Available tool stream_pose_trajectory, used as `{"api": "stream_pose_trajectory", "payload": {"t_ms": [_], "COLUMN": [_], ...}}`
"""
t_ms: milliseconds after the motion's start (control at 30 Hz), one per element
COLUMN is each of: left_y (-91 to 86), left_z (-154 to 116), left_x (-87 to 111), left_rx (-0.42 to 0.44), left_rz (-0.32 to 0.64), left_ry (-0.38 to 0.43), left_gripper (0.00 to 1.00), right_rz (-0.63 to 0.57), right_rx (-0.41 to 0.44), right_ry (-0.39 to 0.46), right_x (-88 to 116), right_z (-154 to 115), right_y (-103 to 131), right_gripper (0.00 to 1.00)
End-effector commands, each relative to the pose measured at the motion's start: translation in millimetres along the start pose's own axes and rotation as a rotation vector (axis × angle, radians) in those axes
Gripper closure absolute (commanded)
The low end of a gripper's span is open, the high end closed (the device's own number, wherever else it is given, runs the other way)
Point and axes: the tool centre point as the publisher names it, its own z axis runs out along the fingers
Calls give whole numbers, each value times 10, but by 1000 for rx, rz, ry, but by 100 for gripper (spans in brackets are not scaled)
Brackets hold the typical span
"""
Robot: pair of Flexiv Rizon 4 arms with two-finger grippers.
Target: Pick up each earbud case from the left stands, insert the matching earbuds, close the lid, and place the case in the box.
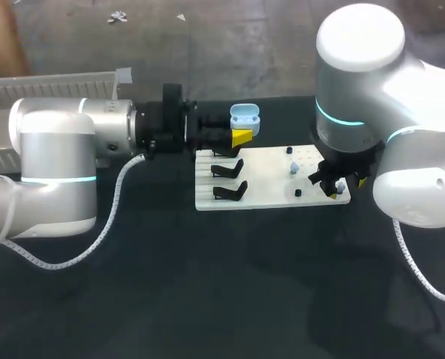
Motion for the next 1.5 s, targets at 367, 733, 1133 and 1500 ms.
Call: {"api": "stream_pose_trajectory", "payload": {"t_ms": [367, 733, 1133, 1500], "left_y": [-5, -5, -5, -5], "left_z": [-2, -2, -2, -2], "left_x": [6, 6, 6, 6], "left_rx": [-3, -3, -3, -3], "left_rz": [2, 2, 2, 2], "left_ry": [-3, -3, -3, -3], "left_gripper": [100, 100, 100, 100], "right_rz": [12, 25, 62, 71], "right_rx": [-6, -15, -47, -45], "right_ry": [12, 21, 26, 26], "right_x": [-43, -54, -24, -32], "right_z": [21, 34, 60, 57], "right_y": [6, 13, 42, 24], "right_gripper": [56, 56, 59, 68]}}
